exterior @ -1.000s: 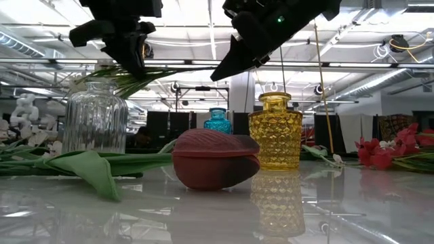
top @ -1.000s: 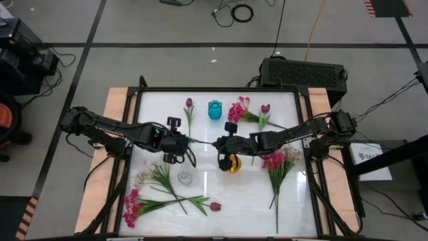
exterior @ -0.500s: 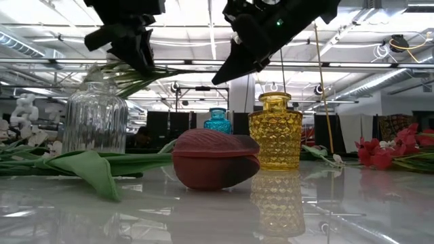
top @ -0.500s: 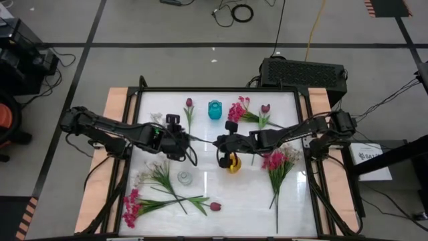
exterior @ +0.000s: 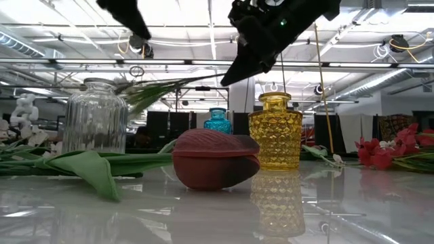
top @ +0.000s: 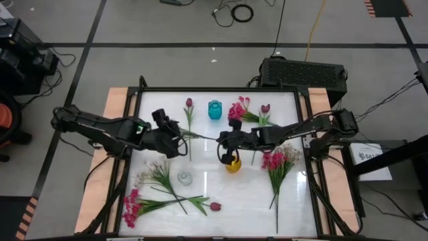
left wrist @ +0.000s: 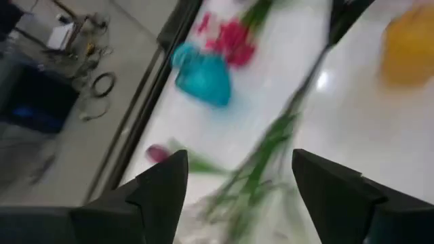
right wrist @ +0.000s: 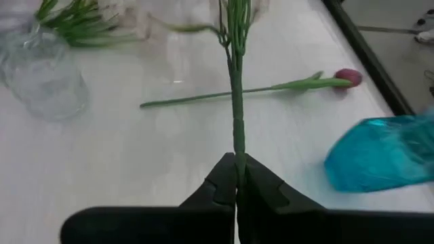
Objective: Sort flowers into vase by color
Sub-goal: Put the top white flowers into the blue vase
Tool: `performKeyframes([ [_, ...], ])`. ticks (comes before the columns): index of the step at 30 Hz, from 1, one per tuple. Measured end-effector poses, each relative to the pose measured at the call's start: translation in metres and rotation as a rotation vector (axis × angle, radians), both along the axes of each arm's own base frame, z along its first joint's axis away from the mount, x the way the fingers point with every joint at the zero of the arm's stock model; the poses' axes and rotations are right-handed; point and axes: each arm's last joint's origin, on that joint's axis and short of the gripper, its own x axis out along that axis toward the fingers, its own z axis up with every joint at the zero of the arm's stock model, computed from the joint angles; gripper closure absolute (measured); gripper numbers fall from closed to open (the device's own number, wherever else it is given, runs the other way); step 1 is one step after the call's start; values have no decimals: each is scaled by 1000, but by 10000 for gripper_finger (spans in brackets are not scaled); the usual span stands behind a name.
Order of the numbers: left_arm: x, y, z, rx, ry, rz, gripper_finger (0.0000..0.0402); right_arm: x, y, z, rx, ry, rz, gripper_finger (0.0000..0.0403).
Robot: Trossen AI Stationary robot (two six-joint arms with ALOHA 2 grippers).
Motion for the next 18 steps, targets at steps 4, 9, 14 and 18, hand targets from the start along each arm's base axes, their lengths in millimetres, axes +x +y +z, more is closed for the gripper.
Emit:
performKeyframes([
  [4, 4, -18, 15, -50, -185, -79, 130, -12, -5, 21, 17, -47, -28, 403],
  [9, 12, -41, 33, -57, -383, -206, 130, -35, -10, 48, 37, -75, -60, 403],
  [14, 24, -63, 44, -22, -524, -323, 130, -59, -17, 74, 41, -116, -83, 402],
  [18, 40, -76, 37, -28, -550, -401, 130, -82, -23, 93, 52, -163, -99, 402],
])
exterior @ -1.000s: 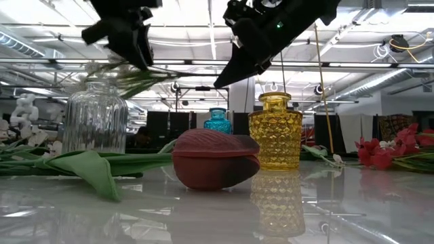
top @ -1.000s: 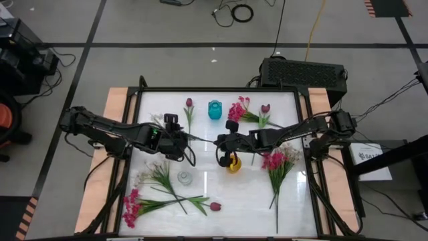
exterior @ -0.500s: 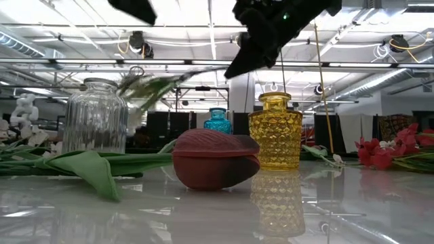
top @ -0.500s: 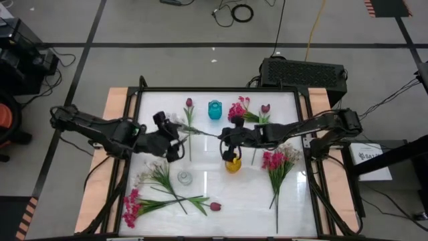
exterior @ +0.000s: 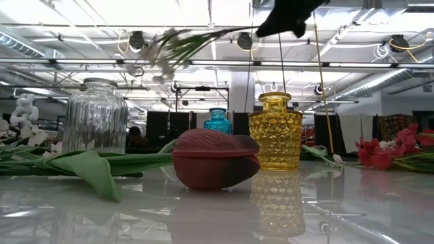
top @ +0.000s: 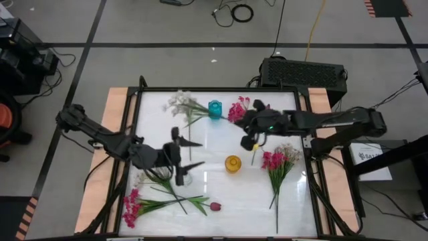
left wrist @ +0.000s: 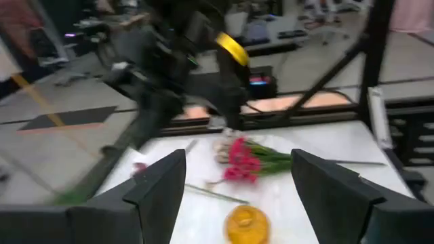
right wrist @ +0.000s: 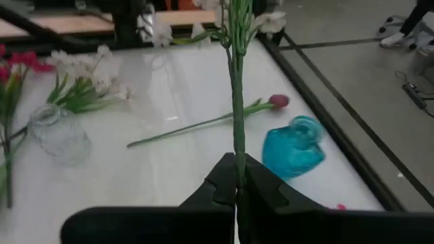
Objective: Sort flowers into vase by color
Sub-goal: Put the top white flowers into the blue vase
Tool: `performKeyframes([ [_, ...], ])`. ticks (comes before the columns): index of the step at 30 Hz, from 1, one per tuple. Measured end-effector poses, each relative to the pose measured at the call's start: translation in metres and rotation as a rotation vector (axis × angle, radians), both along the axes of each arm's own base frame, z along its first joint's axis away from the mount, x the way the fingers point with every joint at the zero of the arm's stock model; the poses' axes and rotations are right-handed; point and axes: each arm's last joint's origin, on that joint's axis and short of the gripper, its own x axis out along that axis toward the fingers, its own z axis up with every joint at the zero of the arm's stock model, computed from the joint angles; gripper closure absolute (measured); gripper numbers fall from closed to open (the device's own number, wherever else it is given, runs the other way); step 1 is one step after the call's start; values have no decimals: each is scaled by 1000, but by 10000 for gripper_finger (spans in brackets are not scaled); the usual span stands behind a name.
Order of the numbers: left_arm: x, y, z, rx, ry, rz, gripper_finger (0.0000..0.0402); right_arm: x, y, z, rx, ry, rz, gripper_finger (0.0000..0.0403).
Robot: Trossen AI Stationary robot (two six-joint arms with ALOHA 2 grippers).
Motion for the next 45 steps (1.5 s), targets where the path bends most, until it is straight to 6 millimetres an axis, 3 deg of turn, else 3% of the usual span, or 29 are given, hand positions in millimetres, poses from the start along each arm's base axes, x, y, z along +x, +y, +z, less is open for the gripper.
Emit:
performKeyframes([
  [4, 19, -7, -13, -23, -5, -27, 130, -26, -1, 7, 16, -91, -8, 402],
  [7, 34, -8, -21, -37, -31, -9, 130, -45, -1, -2, 49, -168, -19, 402],
  [17, 91, 16, -55, -127, -130, 44, 134, -84, 6, -58, 137, -611, 63, 402],
  [24, 117, 40, -61, -176, -329, 32, 153, -99, 11, -92, 147, -872, 111, 402],
  [29, 129, 67, -61, -260, -460, -8, 159, -97, 17, -102, 144, -882, 167, 402],
  [34, 142, 88, -78, -405, -482, -100, 159, -85, 27, -95, 113, -895, 277, 402],
  [38, 149, 90, -91, -377, -502, -116, 159, -73, 34, -89, 82, -885, 316, 402],
  [45, 148, 80, -88, -268, -625, -240, 159, -58, 38, -89, 49, -854, 322, 402],
])
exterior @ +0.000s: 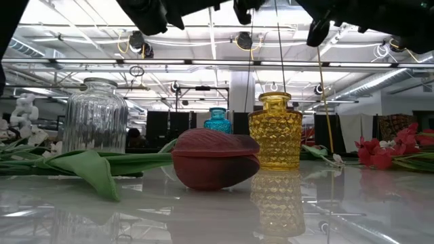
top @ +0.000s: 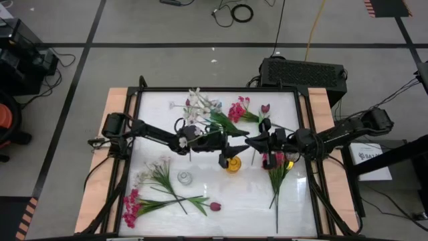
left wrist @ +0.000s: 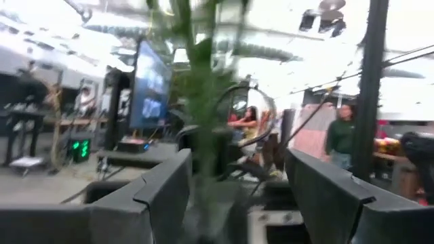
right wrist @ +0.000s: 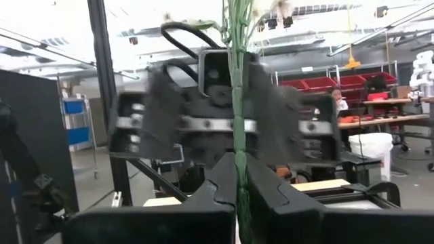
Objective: Sort flowers into vase by color
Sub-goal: Put the top white flowers into the blue vase
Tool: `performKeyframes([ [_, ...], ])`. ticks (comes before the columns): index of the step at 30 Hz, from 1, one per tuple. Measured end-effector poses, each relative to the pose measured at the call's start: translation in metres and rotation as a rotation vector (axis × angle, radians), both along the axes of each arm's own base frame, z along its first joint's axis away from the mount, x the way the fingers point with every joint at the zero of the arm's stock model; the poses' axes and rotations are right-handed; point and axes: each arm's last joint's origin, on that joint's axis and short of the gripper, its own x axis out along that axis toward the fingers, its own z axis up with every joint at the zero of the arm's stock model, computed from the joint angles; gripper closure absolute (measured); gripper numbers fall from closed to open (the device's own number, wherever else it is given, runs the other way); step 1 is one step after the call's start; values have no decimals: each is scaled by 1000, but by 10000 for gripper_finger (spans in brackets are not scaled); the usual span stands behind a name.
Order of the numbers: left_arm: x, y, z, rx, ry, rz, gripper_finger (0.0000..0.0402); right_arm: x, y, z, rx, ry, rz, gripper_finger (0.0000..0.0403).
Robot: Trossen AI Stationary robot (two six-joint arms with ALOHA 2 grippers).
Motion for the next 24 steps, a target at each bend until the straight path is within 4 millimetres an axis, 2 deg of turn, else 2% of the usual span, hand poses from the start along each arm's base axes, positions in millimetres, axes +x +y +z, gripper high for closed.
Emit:
performKeyframes([
  [6, -2, -6, 4, 44, -14, 5, 159, 2, 0, 0, -35, -1, -9, 402],
  [13, -2, -2, 4, -6, -8, -9, 164, 1, 0, 2, -66, -19, -24, 403],
  [16, -3, 0, 8, -7, -15, -3, 188, 1, 0, 3, -68, -30, -26, 403],
  [24, -4, 4, 9, -7, -27, 7, 287, 0, 0, 5, -73, -40, -27, 403],
])
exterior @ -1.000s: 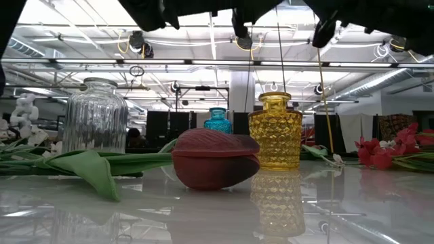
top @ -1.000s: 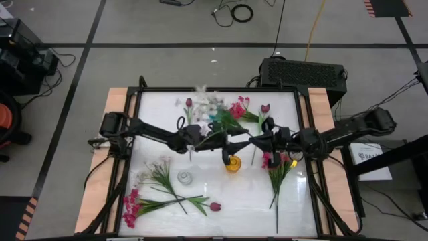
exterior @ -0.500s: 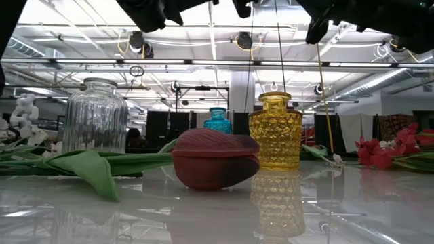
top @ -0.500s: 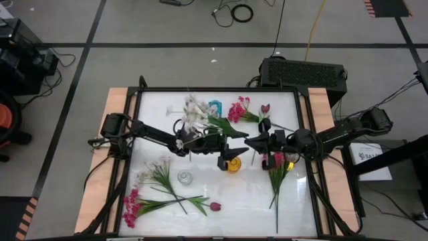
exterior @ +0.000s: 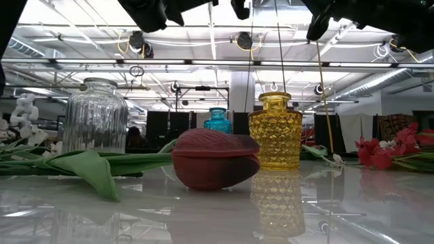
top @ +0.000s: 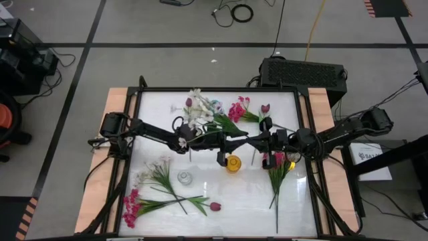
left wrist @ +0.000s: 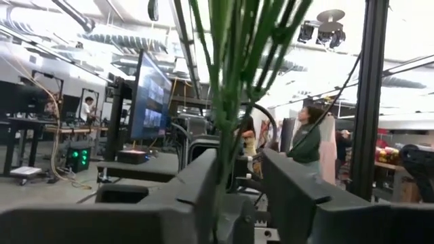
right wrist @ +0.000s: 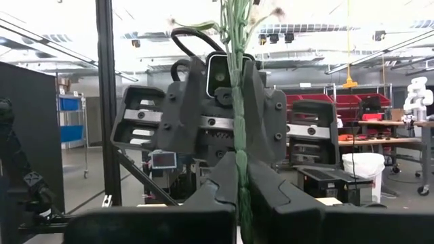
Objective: Sort flowers into vase by color
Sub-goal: Put the top white flowers into the blue vase
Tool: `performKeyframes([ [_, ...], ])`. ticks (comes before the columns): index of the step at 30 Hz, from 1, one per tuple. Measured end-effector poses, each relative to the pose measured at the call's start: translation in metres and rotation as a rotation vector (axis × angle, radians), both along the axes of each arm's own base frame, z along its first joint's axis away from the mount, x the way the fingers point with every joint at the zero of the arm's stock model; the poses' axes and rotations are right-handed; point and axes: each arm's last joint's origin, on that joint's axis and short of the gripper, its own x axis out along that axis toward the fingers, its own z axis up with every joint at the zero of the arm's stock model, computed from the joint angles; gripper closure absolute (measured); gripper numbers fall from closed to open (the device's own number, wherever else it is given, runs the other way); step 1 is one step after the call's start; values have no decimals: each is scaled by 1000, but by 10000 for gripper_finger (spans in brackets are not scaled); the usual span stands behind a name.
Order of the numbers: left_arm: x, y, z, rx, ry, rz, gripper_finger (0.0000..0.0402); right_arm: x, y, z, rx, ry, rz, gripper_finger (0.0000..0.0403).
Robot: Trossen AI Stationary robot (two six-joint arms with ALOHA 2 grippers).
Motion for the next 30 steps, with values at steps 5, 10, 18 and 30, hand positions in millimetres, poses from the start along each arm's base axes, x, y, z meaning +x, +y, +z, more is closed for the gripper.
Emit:
performKeyframes([
  [5, 0, 2, -1, 10, 6, -13, 344, 0, 0, 0, -2, 1, 4, 403],
  [10, 1, 9, -1, 35, 15, -41, 389, 0, 0, -1, 10, 9, 12, 400],
  [18, -15, 35, 23, 70, 189, -99, 388, 0, -1, -5, 116, 88, 13, 329],
  [30, -79, 48, 55, 71, 642, 45, 388, -7, -5, 8, 181, 110, -65, 228],
])
